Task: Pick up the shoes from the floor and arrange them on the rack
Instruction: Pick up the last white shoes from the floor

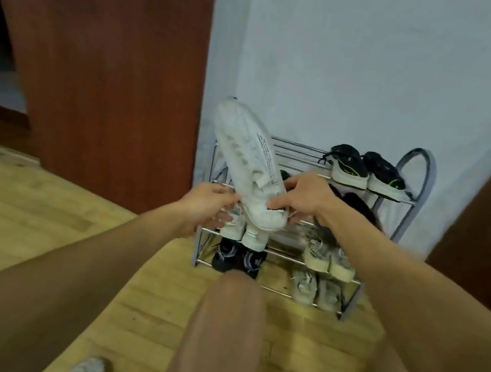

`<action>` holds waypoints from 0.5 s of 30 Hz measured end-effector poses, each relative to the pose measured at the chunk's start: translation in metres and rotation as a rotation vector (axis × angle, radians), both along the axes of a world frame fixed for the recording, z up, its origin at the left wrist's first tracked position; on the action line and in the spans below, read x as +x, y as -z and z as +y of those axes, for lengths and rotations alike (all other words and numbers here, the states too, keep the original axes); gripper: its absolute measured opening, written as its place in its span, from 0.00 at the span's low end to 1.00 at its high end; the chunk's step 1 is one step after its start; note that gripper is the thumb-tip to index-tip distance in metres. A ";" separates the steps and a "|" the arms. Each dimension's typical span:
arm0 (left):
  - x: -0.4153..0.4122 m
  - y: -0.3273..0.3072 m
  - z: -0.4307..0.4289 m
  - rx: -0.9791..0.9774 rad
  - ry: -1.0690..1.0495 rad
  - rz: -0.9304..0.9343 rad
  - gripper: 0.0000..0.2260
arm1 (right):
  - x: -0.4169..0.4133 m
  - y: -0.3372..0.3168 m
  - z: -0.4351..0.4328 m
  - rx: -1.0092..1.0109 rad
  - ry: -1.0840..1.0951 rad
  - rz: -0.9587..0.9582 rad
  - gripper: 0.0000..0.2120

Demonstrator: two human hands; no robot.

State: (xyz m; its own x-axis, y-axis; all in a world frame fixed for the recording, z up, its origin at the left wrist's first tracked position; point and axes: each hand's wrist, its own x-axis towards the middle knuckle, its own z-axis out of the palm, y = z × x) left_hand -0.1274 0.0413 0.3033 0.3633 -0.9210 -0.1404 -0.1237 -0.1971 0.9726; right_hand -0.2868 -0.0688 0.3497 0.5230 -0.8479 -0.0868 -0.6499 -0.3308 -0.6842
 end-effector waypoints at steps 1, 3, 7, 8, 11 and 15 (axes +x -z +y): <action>0.017 0.011 0.010 0.031 -0.033 -0.015 0.05 | 0.017 0.010 0.005 -0.002 0.000 0.028 0.20; 0.048 0.039 0.031 0.099 -0.085 -0.037 0.04 | 0.049 0.035 0.017 0.020 0.003 0.058 0.18; 0.101 0.106 0.074 0.221 -0.198 -0.027 0.08 | 0.108 0.095 0.039 0.146 0.004 0.120 0.16; 0.112 0.124 0.086 0.251 -0.229 -0.017 0.07 | 0.122 0.112 0.045 0.184 0.010 0.128 0.15; 0.135 0.183 0.118 0.381 -0.318 0.044 0.14 | 0.158 0.166 0.066 0.279 -0.004 0.169 0.18; 0.152 0.261 0.159 0.619 -0.403 0.083 0.28 | 0.190 0.232 0.096 0.352 -0.088 0.264 0.20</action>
